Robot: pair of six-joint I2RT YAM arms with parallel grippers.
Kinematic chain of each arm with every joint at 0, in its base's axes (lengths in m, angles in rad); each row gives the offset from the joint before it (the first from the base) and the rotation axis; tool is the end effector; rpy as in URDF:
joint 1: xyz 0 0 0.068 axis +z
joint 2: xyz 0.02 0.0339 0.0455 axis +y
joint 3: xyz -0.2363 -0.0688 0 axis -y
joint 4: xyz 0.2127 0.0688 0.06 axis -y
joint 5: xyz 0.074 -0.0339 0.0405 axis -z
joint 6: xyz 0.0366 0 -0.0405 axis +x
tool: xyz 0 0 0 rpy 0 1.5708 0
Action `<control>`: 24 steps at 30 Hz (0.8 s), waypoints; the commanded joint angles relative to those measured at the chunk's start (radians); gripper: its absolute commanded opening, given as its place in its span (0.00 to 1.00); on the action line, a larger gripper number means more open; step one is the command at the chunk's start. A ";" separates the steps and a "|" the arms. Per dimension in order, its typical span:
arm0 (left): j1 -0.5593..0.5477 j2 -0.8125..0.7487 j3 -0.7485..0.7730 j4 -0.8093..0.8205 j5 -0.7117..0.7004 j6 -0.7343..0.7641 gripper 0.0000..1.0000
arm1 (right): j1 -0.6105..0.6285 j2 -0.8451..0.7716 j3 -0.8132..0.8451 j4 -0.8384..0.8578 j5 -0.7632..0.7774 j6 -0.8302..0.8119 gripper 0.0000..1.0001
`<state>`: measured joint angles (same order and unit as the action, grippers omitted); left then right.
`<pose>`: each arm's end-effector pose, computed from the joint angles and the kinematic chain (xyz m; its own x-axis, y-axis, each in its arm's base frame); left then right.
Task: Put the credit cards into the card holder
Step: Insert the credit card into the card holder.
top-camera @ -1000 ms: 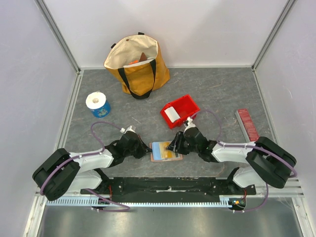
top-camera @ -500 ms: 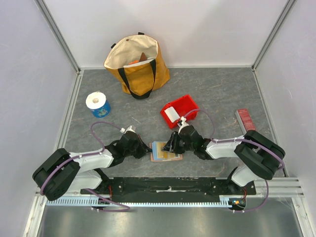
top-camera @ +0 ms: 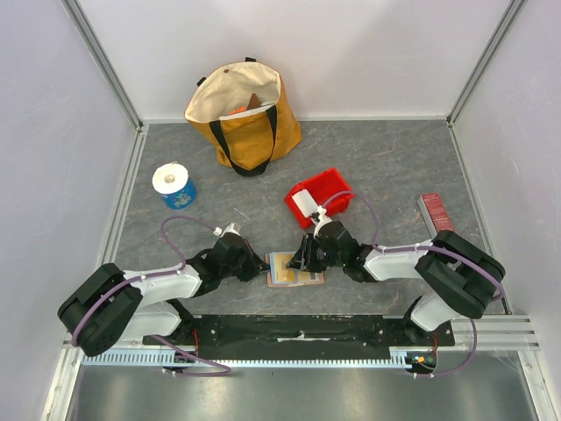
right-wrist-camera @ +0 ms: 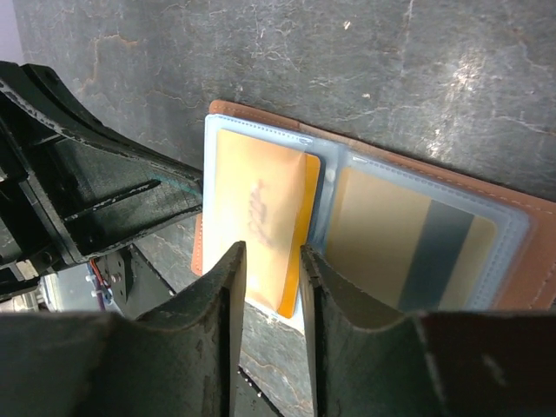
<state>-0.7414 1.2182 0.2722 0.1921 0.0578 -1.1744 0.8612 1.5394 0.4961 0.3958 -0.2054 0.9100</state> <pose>0.1402 -0.1313 0.1222 -0.8455 -0.4745 -0.2450 -0.1934 0.6997 -0.6878 0.1631 0.2014 0.1298 -0.9112 0.1253 -0.3924 -0.2106 0.6770 0.7052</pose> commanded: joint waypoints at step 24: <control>0.002 -0.032 0.048 -0.077 -0.041 0.055 0.02 | -0.209 -0.159 0.475 -0.543 0.158 -0.440 0.72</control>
<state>-0.7414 1.2018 0.2844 0.1482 0.0517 -1.1721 0.7280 1.3281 0.8474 -0.0360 -0.0666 0.6006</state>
